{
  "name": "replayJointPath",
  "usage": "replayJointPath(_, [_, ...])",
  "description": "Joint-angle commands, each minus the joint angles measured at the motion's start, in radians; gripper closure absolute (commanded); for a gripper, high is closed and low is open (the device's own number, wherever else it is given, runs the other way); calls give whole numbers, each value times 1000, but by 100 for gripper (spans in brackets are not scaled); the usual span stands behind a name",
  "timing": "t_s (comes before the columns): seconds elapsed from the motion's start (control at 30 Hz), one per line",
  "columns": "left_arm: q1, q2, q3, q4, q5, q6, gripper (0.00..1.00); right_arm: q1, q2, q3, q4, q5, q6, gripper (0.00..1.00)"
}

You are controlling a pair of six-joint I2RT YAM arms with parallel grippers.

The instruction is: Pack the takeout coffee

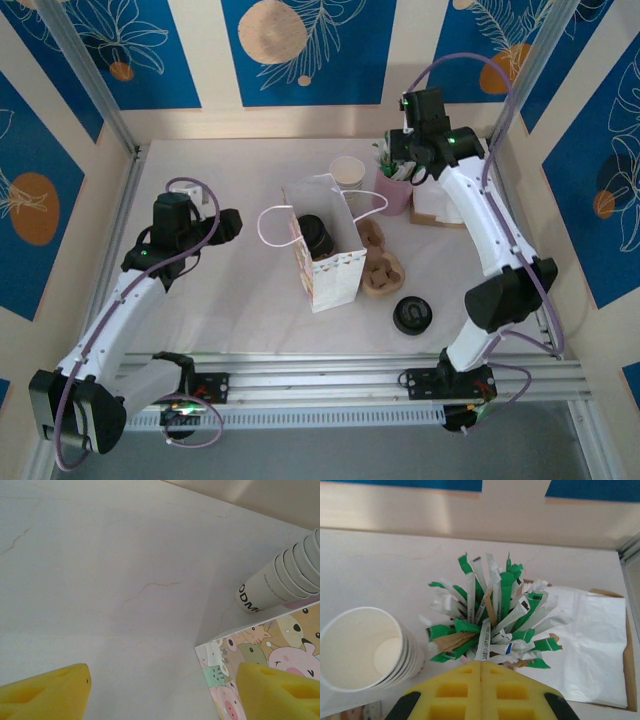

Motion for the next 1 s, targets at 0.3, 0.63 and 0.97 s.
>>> replayJointPath(0.3, [-11,-7,-12,15,18,2,23,126,-333,40,15,-91,50,100])
replayJointPath(0.63, [-10,-24,-14,24,19,16,23,196,-509,-2,19,-200,107,100])
replayJointPath(0.97, [-9,-57,-47,75,33,29,23,236,-640,-95,3,-477,126,100])
